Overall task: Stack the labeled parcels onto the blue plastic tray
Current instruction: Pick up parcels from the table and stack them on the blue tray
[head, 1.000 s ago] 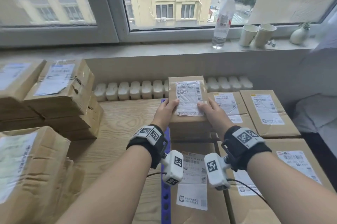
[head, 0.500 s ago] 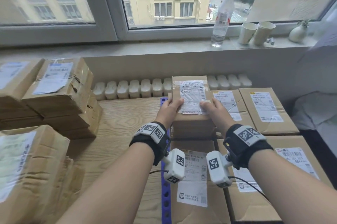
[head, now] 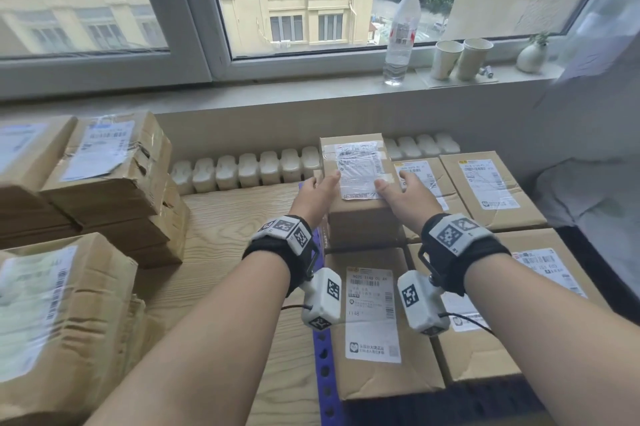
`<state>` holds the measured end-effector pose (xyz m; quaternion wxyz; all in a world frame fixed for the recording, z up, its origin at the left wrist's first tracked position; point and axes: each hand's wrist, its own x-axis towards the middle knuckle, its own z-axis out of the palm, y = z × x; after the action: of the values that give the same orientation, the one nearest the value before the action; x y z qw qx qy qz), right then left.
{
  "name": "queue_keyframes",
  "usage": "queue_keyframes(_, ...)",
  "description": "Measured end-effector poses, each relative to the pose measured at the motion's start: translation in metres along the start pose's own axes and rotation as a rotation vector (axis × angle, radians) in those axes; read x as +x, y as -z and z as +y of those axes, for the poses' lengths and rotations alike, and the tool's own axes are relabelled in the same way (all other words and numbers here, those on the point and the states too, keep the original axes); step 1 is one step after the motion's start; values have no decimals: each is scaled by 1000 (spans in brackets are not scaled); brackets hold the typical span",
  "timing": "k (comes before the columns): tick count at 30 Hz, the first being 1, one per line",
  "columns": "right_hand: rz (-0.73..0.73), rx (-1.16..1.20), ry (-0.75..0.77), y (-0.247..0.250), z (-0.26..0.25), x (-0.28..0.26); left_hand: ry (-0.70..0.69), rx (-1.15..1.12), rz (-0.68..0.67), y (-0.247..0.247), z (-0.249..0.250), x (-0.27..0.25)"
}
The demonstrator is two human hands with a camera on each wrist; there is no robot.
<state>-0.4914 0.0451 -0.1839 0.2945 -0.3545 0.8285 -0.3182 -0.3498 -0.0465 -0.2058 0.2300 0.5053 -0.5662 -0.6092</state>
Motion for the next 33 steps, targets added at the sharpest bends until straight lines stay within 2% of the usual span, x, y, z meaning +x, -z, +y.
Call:
queue_keyframes(5,73,-215,68,10,4,-23,-64,248,73,11,3,-21)
queue_keyframes(10,126,-329,120,13,9,-57,-113,388,127,16,-4,-57)
queue_keyframes(24,9,-411,278,-25,20,-195,-171,524,177,32,-55,-204)
queue_keyframes(33,-59,-423,446,-69,-36,-264,-253,631,335,103,-51,-277)
